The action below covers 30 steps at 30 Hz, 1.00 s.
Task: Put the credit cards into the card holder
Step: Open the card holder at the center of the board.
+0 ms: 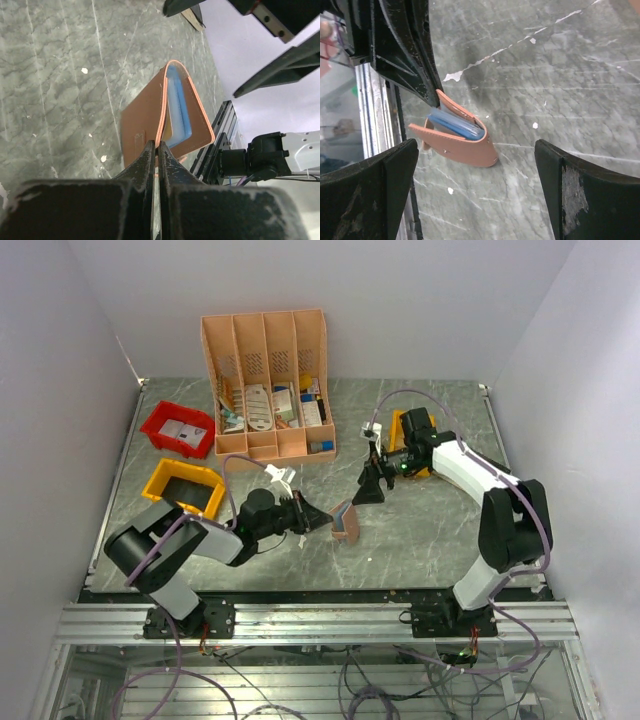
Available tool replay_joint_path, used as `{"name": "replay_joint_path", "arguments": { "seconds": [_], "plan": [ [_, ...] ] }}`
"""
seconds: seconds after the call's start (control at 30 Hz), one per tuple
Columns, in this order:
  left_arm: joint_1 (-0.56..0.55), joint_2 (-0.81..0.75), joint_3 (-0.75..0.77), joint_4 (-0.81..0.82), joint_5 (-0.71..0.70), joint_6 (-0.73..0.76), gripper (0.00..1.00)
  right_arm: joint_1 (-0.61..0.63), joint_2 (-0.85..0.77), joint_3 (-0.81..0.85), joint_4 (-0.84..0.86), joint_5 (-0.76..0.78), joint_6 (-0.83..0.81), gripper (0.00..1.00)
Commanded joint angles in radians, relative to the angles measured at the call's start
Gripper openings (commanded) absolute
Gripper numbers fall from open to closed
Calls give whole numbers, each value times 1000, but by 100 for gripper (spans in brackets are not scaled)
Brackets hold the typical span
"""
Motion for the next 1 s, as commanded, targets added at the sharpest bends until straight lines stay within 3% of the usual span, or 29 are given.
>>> {"name": "replay_joint_path", "arguments": {
  "seconds": [0.0,0.3,0.47,0.63,0.8,0.97],
  "plan": [
    [7,45,33,106,38,-15,7,-3,-94,-59,144,48,43,100],
    [-6,-65,24,36,-64,-37,7,75,-146,-94,201,114,72,100],
    [-39,-156,50,-83,-132,-15,7,108,-172,-67,178,183,102,100],
    [-47,-128,91,-133,-138,6,7,132,-211,-74,174,266,165,100],
    [-46,-46,86,-72,-116,-6,7,114,-215,-129,222,311,160,100],
    [-15,-59,52,-151,-132,10,7,11,-250,-142,211,253,120,100]
  ]
}}
